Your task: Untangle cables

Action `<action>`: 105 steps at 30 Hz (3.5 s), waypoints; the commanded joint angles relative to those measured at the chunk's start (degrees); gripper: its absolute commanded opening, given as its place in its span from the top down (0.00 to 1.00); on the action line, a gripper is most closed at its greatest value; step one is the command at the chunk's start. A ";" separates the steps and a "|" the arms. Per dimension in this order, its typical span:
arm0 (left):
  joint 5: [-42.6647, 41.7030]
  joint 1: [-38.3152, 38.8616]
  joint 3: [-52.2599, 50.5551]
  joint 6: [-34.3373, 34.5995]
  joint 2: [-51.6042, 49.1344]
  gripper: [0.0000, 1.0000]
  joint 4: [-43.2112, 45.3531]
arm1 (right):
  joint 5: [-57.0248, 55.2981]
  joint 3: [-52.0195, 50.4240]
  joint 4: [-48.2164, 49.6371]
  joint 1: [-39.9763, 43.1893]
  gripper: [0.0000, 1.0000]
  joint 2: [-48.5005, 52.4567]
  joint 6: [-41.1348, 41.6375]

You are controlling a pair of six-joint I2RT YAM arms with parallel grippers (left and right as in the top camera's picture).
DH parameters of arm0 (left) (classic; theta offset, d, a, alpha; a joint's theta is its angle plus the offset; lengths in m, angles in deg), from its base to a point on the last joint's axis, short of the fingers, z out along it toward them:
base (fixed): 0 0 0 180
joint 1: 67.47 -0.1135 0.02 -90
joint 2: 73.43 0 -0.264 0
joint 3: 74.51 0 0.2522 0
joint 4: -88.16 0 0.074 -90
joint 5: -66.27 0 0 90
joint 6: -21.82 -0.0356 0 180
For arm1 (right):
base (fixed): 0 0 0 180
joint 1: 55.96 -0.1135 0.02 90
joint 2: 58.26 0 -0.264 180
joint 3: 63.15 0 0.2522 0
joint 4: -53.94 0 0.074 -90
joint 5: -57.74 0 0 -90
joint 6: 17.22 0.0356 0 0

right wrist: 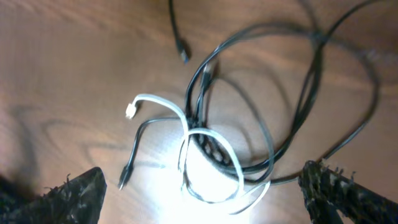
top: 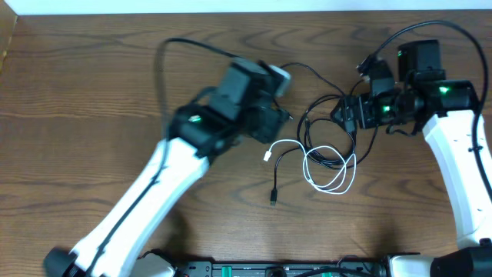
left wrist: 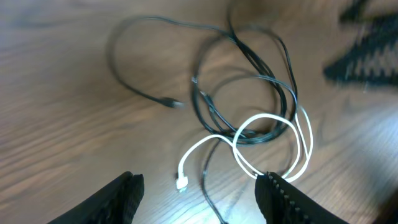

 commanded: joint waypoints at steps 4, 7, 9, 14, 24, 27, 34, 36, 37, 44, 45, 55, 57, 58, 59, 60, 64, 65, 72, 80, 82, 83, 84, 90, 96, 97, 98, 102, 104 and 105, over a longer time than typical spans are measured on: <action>0.74 -8.98 0.07 7.32 10.80 0.37 -3.48 | -5.86 0.39 -6.58 -5.25 0.09 1.44 9.49; 0.72 -12.15 0.07 9.35 13.84 0.37 -4.02 | -10.93 0.39 -9.18 -7.89 0.09 1.44 18.12; 0.72 -13.62 0.07 10.12 15.32 0.37 -4.28 | -12.35 0.39 -10.51 -9.77 0.09 1.44 23.87; 0.76 -14.67 0.04 10.10 16.33 0.37 -5.51 | -18.05 -0.39 -13.77 -15.19 0.08 1.44 36.24; 1.66 -14.67 -0.04 10.05 14.23 0.37 -9.66 | -22.51 -10.86 -9.22 -24.90 0.11 1.44 46.25; 3.91 -14.67 -0.04 10.05 13.66 0.37 -11.56 | -23.10 -15.52 -3.87 -27.28 0.15 1.44 48.52; 4.00 -14.67 -0.04 10.05 13.27 0.37 -13.35 | -25.92 -25.62 12.50 -30.69 0.23 1.44 51.45; 3.98 -14.67 -0.04 10.08 13.27 0.37 -13.35 | -26.60 -27.69 16.39 -30.99 0.23 1.44 51.49; 3.91 -14.67 -0.04 10.08 13.25 0.37 -13.38 | -26.95 -28.70 18.18 -31.10 0.24 1.44 51.56; 3.56 -14.67 -0.04 10.08 13.27 0.37 -13.64 | -28.96 -34.32 24.59 -31.10 0.23 1.51 54.36; 3.56 -14.67 -0.04 10.08 13.27 0.37 -13.79 | -29.14 -34.75 24.57 -31.10 0.23 1.51 54.34; 3.56 -14.67 -0.04 10.08 13.27 0.37 -14.19 | -30.56 -38.95 24.61 -31.08 0.21 1.51 54.29; 3.56 -14.67 -0.04 10.08 13.27 0.37 -14.29 | -31.08 -39.45 24.57 -31.08 0.21 1.51 54.29; 3.54 -14.67 -0.04 10.08 13.25 0.37 -14.32 | -31.26 -39.65 24.59 -31.08 0.21 1.51 54.29; 3.56 -14.67 -0.04 10.08 13.27 0.37 -14.32 | -31.32 -39.85 24.59 -31.08 0.22 1.51 54.29; 3.56 -14.67 -0.04 10.08 13.27 0.37 -14.38 | -31.32 -40.02 24.70 -31.08 0.22 1.51 54.29; 3.56 -14.67 -0.04 10.08 13.27 0.37 -14.45 | -31.23 -40.52 24.79 -31.08 0.23 1.51 54.29; 3.56 -14.67 -0.04 10.08 13.27 0.37 -14.45 | -31.21 -40.52 24.76 -31.08 0.27 1.51 54.29; 3.58 -14.67 -0.04 10.05 13.27 0.37 -14.43 | -30.51 -40.52 24.72 -31.08 0.63 1.51 54.27; 3.56 -14.67 -0.04 10.08 13.27 0.37 -14.43 | -30.49 -40.52 24.72 -31.08 0.81 1.51 54.27; 3.56 -14.67 -0.04 10.05 13.27 0.37 -14.43 | -30.34 -40.52 24.72 -31.08 0.83 1.51 54.27; 3.58 -14.67 -0.04 10.05 13.27 0.37 -14.43 | -30.34 -40.52 24.72 -31.08 0.85 1.51 54.27; 3.56 -14.67 -0.04 10.08 13.27 0.37 -14.43 | -30.34 -40.52 24.72 -31.08 0.85 1.51 54.27; 3.56 -14.67 -0.04 10.05 13.27 0.37 -14.43 | -30.25 -40.52 24.76 -31.08 0.89 1.51 54.27; 3.58 -14.67 -0.04 10.05 13.27 0.37 -14.40 | -28.13 -40.33 26.08 -31.08 0.92 1.49 54.21; 3.58 -14.67 -0.04 10.05 13.27 0.37 -14.40 | -27.43 -40.09 26.40 -31.08 0.92 1.49 53.64; 3.58 -14.67 -0.04 10.05 13.27 0.37 -14.40 | -26.97 -39.76 26.67 -31.06 0.92 1.49 52.78; 3.58 -14.67 -0.04 10.05 13.27 0.37 -14.40 | -25.57 -36.68 25.90 -31.01 0.91 1.49 47.82; 3.58 -14.67 -0.04 10.05 13.27 0.37 -14.40 | -25.59 -33.77 23.58 -30.84 0.90 1.49 45.92; 3.58 -14.67 -0.04 10.05 13.27 0.37 -14.40 | -25.35 -30.23 20.59 -30.42 0.90 1.49 44.48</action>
